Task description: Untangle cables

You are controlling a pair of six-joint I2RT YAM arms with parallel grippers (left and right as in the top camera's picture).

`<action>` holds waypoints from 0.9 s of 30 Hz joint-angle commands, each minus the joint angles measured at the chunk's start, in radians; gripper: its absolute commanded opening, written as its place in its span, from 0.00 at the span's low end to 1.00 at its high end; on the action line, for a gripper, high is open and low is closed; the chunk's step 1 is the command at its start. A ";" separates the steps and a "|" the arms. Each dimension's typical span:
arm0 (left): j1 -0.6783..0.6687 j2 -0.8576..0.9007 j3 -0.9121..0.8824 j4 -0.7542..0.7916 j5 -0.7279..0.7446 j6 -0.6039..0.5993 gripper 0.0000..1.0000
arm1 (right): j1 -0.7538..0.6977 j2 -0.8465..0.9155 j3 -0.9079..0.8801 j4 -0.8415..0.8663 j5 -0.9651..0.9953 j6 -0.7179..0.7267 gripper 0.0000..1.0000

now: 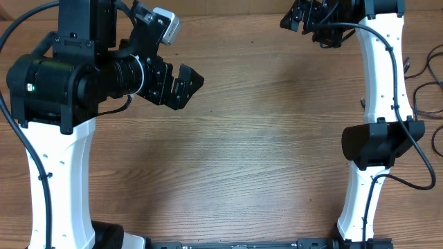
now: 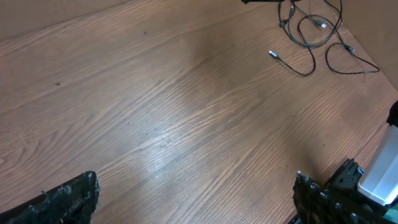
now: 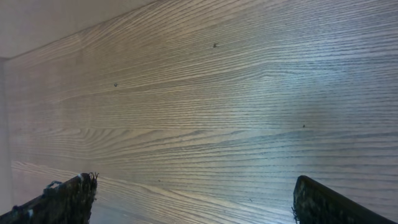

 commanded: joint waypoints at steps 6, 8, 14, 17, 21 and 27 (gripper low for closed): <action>-0.007 -0.009 0.011 -0.003 -0.061 -0.010 1.00 | 0.002 0.000 0.000 -0.001 -0.005 0.001 1.00; -0.007 -0.009 0.011 -0.002 -0.084 -0.010 1.00 | 0.002 0.000 0.000 -0.001 -0.005 0.000 1.00; -0.007 -0.014 0.011 0.014 -0.111 -0.004 1.00 | 0.002 0.000 0.000 -0.001 -0.005 0.000 1.00; -0.007 -0.027 0.010 0.031 -0.110 0.025 1.00 | 0.002 0.000 0.000 -0.001 -0.005 0.000 1.00; -0.007 -0.061 -0.004 0.060 -0.110 0.035 0.99 | 0.002 0.000 0.000 -0.001 -0.005 0.000 1.00; -0.007 -0.173 -0.194 0.208 -0.104 0.033 1.00 | 0.002 0.000 0.000 -0.001 -0.005 0.001 1.00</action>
